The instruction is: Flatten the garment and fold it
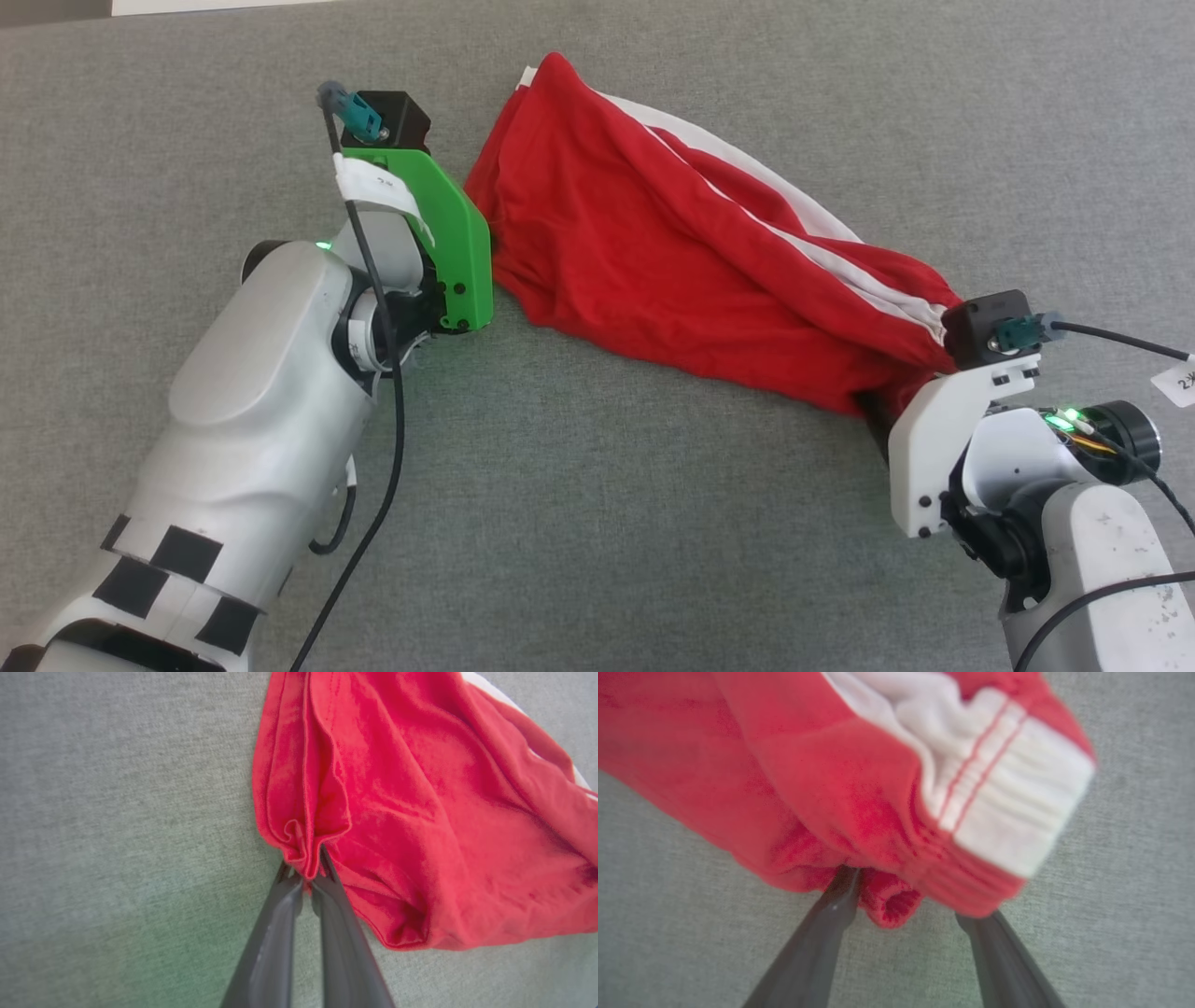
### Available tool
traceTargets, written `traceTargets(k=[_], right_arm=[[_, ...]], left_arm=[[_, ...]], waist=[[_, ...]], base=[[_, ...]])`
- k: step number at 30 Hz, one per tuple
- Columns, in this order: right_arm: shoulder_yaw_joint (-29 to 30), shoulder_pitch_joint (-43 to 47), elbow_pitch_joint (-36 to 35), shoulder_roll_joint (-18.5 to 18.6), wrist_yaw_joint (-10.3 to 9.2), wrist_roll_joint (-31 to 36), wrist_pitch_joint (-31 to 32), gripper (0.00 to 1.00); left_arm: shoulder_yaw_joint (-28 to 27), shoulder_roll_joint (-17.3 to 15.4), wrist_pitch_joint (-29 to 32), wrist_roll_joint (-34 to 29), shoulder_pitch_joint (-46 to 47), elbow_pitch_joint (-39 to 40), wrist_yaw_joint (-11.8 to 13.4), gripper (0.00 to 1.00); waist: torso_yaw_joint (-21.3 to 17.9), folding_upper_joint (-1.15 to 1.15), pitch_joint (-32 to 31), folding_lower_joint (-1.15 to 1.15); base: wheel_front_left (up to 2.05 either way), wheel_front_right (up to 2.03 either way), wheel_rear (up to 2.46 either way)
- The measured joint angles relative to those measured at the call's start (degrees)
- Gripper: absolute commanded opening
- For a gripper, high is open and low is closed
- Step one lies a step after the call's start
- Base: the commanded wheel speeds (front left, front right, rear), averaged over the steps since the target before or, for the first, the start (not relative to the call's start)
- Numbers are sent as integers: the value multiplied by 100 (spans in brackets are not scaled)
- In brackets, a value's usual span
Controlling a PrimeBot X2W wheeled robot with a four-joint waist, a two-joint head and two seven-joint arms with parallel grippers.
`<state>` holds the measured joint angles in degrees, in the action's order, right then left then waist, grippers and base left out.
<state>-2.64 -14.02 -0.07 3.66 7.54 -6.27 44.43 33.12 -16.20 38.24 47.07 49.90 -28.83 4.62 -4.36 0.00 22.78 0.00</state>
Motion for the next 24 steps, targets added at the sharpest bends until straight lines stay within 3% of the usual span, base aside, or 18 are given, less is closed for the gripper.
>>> traceTargets(k=[15, 24], right_arm=[[19, 8, -7, 53, 1, -502, 331, 0], [99, 10, -78, 793, 1, -1367, 991, 0]], left_arm=[[-257, 27, -218, 426, -302, 70, -105, 0], [-594, 22, -466, 860, -918, 367, -137, 0]], waist=[[24, 0, -281, 0], [108, 0, -741, 0]], base=[[0, 0, 0], [0, 0, 0]])
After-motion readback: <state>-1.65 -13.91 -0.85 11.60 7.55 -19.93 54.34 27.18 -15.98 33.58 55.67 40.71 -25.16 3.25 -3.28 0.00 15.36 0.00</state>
